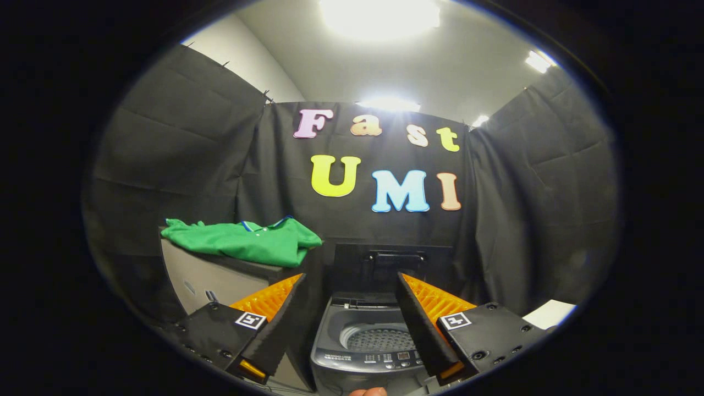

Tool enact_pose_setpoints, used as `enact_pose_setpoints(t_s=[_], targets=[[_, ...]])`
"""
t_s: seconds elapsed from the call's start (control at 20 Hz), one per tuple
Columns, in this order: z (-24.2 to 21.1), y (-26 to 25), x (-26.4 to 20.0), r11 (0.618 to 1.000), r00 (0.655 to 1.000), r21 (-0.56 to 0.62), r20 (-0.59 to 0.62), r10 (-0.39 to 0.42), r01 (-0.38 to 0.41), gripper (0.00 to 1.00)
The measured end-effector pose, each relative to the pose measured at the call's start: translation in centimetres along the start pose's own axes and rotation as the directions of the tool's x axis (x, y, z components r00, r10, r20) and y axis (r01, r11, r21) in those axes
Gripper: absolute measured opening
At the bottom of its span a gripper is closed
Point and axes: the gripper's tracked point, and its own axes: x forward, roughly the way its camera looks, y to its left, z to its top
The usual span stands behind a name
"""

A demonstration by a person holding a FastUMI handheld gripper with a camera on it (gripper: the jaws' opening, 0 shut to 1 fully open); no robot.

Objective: Put the clothes into the washing machine and then close the washing machine lid.

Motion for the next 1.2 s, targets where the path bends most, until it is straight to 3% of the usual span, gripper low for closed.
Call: enact_pose_setpoints(t_s=[0.35, 0.7, 0.9, 1.2], targets=[[11.8, 5.1, 7.2, 0.993, 0.991, 0.076, 0.104, 0.085, -0.094, 0.99], [19.8, 9.0, 12.8, 0.989, 0.984, 0.057, 0.119, 0.131, -0.139, 0.98], [21.7, 11.2, 15.8, 0.988, 0.989, 0.062, 0.052, 0.136, -0.139, 0.98], [19.7, 15.0, 19.5, 0.985, 0.980, 0.019, -0.101, 0.171, -0.170, 0.99]])
